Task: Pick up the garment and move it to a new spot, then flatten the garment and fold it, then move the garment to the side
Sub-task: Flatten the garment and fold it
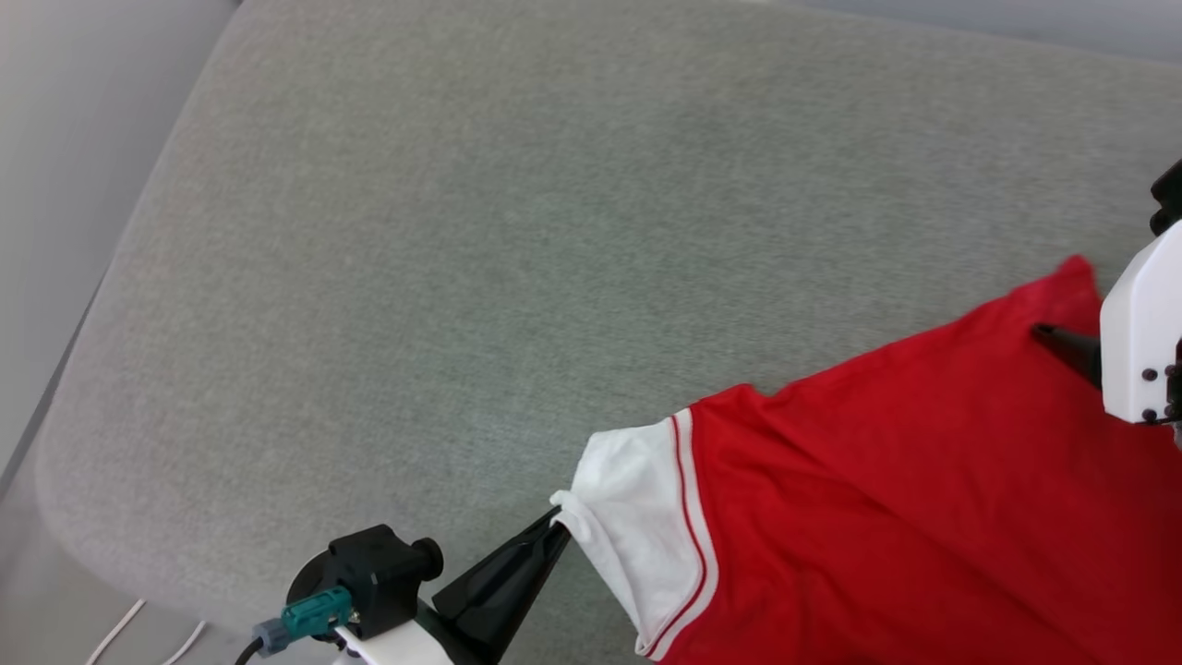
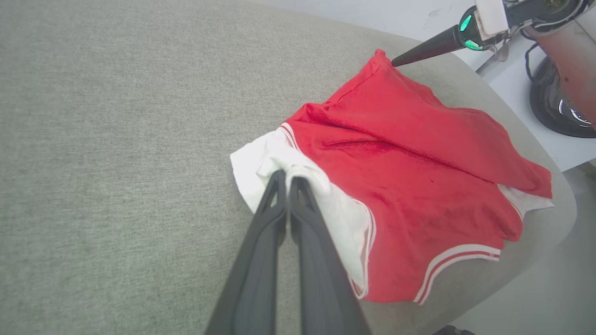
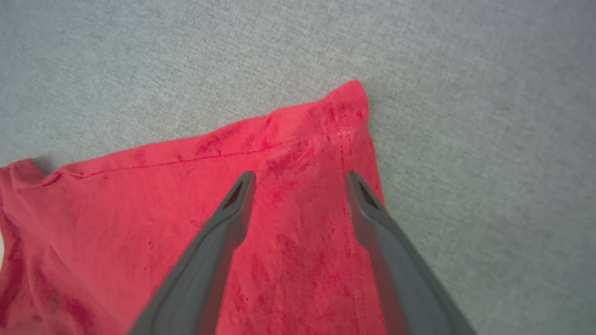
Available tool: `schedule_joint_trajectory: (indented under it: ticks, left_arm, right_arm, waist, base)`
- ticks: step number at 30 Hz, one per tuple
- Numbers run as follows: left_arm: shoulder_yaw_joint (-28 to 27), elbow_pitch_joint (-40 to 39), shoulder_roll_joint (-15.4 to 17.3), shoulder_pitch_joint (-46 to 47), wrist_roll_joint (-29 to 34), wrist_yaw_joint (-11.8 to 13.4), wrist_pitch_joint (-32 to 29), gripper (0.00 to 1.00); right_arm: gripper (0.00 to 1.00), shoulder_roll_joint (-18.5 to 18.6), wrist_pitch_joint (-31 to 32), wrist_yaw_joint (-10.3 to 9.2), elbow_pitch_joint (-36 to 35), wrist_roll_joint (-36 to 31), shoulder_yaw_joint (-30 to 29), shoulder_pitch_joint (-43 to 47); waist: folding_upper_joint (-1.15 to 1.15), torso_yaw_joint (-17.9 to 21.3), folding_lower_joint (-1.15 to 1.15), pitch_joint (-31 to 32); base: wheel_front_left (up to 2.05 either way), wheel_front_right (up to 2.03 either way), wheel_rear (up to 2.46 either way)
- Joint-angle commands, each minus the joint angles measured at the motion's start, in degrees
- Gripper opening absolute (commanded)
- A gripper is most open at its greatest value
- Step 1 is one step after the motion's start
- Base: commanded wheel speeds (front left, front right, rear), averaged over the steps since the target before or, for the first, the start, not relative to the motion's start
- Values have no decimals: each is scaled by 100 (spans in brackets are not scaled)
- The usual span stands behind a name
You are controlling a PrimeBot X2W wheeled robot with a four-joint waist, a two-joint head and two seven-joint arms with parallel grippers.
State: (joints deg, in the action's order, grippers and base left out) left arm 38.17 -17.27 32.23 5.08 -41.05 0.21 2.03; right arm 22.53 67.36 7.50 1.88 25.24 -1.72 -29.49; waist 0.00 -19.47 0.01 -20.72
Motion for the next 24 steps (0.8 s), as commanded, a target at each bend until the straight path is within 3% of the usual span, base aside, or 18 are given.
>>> schedule_joint_trajectory:
  ticks: [1, 9, 10, 11, 12, 24]
  left_arm:
    - [-2, 2, -25, 66, 28, -21, 31, 0]
    - [157, 107, -202, 188, 57, -122, 75, 0]
    - [163, 120, -221, 208, 53, -129, 81, 0]
    - [169, 134, -234, 218, 55, -133, 85, 0]
    - [178, 146, -247, 233, 58, -136, 86, 0]
    - [12, 155, -103, 344, 118, -59, 189, 0]
  right_arm:
    - [100, 49, -29, -2, 66, -42, 11, -92]
    - [100, 344, 9, -2, 913, -274, 391, -229]
    - [80, 358, 48, -2, 1013, -259, 439, -201]
    - [23, 374, 62, -3, 1095, -248, 469, -170]
    - [0, 403, 82, -4, 1168, -227, 493, -138]
    - [0, 414, -931, -3, 1352, -5, 703, -419]
  waist:
    - [0, -231, -1, -208]
    - [0, -552, -1, -476]
    - [0, -569, -1, -491]
    - [0, -580, -1, -503]
    - [0, -588, -1, -512]
    - [0, -230, -1, -69]
  base:
    - [0, 0, 0]
    - [0, 0, 0]
    - [0, 0, 0]
    - [0, 0, 0]
    - [0, 0, 0]
    - [0, 0, 0]
